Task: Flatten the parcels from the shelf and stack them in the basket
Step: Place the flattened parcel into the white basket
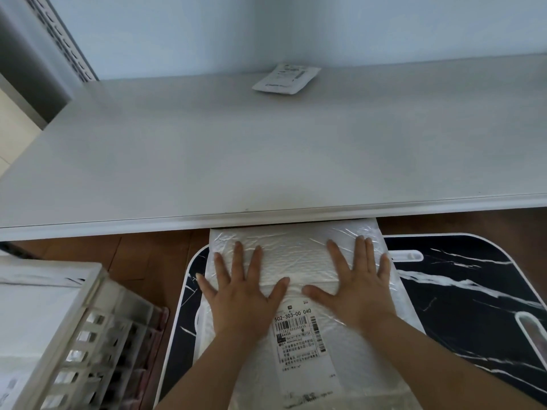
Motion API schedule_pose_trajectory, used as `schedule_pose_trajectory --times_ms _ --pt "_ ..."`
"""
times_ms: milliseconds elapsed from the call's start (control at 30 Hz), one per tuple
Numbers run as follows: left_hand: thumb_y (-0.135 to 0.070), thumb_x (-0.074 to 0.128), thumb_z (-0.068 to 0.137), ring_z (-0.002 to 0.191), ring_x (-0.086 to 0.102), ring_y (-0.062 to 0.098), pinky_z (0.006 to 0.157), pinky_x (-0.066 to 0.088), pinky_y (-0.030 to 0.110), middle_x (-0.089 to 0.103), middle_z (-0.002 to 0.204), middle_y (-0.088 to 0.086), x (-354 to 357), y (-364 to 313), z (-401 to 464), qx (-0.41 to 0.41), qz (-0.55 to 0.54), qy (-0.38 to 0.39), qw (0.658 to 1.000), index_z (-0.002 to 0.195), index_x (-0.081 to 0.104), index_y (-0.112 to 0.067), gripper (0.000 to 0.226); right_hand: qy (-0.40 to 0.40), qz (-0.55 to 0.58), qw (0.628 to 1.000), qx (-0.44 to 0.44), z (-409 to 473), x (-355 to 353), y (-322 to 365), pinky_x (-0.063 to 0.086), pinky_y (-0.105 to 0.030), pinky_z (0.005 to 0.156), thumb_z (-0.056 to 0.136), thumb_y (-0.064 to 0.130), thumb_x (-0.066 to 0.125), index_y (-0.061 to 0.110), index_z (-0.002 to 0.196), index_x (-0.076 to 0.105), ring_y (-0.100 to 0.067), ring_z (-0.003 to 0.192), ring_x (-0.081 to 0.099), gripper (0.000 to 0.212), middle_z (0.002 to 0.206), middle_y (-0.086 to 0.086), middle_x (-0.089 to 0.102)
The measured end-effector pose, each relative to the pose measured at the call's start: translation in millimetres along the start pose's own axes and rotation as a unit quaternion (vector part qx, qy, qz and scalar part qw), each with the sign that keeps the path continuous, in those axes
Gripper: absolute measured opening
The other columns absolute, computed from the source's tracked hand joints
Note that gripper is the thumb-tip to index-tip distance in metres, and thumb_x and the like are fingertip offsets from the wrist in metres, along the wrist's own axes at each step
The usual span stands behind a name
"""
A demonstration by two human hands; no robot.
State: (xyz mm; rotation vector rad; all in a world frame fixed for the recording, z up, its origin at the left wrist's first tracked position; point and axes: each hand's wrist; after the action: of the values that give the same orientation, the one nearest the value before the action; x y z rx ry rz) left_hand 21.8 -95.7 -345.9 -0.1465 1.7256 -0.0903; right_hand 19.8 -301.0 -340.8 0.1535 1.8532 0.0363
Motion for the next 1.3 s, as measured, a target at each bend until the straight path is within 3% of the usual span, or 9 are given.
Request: schedule_pose_trajectory --times_ms 233,500,600,733,800,900,1033,1133,1300 --pt "-0.084 -0.014 0.070 0.140 -0.033 0.021 0.117 -0.016 0.048 -0.034 0.154 -0.002 2 28 -8 0.064 0.007 0.009 0.998 0.145 -0.025 -0.041 0.087 0.022 -0.010 1.000 -0.018 -23 0 -28 -0.016 -0.049 0.117 0.059 0.090 -0.020 0.028 0.144 -0.033 -0.021 0.136 -0.041 0.106 0.151 -0.009 -0.038" --pt "-0.082 -0.019 0.068 0.146 -0.020 0.025 0.118 -0.012 0.047 -0.025 0.157 0.003 -6 46 -49 -0.030 0.032 0.058 0.997 0.143 -0.030 -0.032 0.091 0.063 -0.009 0.997 0.032 -61 -1 -36 -0.013 -0.048 0.118 0.054 0.082 -0.032 0.024 0.143 -0.034 -0.025 0.138 -0.037 0.107 0.150 -0.010 -0.040" --pt "-0.071 0.004 0.088 0.148 -0.009 0.026 0.118 -0.004 0.045 -0.010 0.161 0.010 -13 44 -70 -0.066 0.027 0.083 0.994 0.152 -0.012 -0.028 0.079 0.027 0.018 0.998 0.060 -77 -5 -32 0.006 -0.047 0.118 0.077 0.081 -0.006 0.024 0.154 -0.008 -0.032 0.147 -0.009 0.095 0.160 -0.013 -0.014" --pt "-0.056 0.047 0.091 0.130 0.037 0.032 0.104 0.034 0.041 0.039 0.142 0.013 -27 34 -87 -0.111 -0.056 -0.009 0.992 0.143 0.030 -0.016 0.067 -0.071 0.195 0.960 0.186 -99 -21 -24 0.036 -0.043 0.101 0.081 0.059 0.064 0.011 0.143 0.030 -0.034 0.127 0.035 0.085 0.143 -0.017 0.033" --pt "-0.041 0.068 0.083 0.118 0.049 0.033 0.097 0.043 0.040 0.048 0.131 0.015 -38 32 -91 -0.200 -0.217 0.002 0.955 0.137 0.039 -0.008 0.069 -0.040 0.322 0.911 0.256 -102 -30 -27 0.042 -0.042 0.096 0.076 0.040 0.079 0.001 0.137 0.035 -0.037 0.120 0.047 0.085 0.133 -0.021 0.044" --pt "-0.024 0.080 0.076 0.099 0.062 0.036 0.084 0.052 0.040 0.062 0.105 0.015 -55 36 -97 -0.284 -0.435 0.072 0.851 0.119 0.055 0.003 0.057 -0.007 0.411 0.864 0.291 -110 -42 -38 0.052 -0.039 0.084 0.072 0.030 0.083 -0.002 0.114 0.055 -0.034 0.099 0.062 0.060 0.108 -0.016 0.064" --pt "-0.019 0.083 0.073 0.089 0.069 0.038 0.084 0.055 0.050 0.072 0.096 0.022 -86 50 -109 -0.323 -0.587 0.183 0.720 0.106 0.065 0.007 0.045 0.034 0.590 0.758 0.276 -129 -67 -46 0.057 -0.047 0.073 0.077 0.006 0.079 -0.005 0.090 0.062 -0.036 0.077 0.068 0.025 0.088 -0.022 0.069" --pt "-0.013 0.075 0.081 0.088 0.069 0.036 0.077 0.056 0.046 0.072 0.096 0.022 -107 56 -125 -0.284 -0.600 0.200 0.721 0.107 0.064 0.006 0.034 0.058 0.635 0.733 0.236 -149 -89 -44 0.054 -0.043 0.064 0.081 -0.002 0.072 -0.007 0.095 0.061 -0.035 0.075 0.067 0.019 0.089 -0.025 0.068" --pt "-0.005 0.067 0.086 0.098 0.067 0.039 0.092 0.050 0.055 0.069 0.106 0.024 -132 76 -156 -0.221 -0.633 0.142 0.729 0.117 0.060 0.004 0.033 0.117 0.670 0.715 0.161 -174 -110 -22 0.056 -0.047 0.072 0.079 0.001 0.074 -0.003 0.104 0.063 -0.037 0.082 0.070 0.028 0.093 -0.023 0.072"
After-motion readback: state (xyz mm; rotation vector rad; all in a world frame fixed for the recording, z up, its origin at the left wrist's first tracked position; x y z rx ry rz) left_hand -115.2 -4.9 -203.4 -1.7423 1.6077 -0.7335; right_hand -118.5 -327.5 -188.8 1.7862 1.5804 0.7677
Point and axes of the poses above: each hand's wrist, its own z-axis towards the middle knuckle, its own x-axis out of the palm, y = z × x
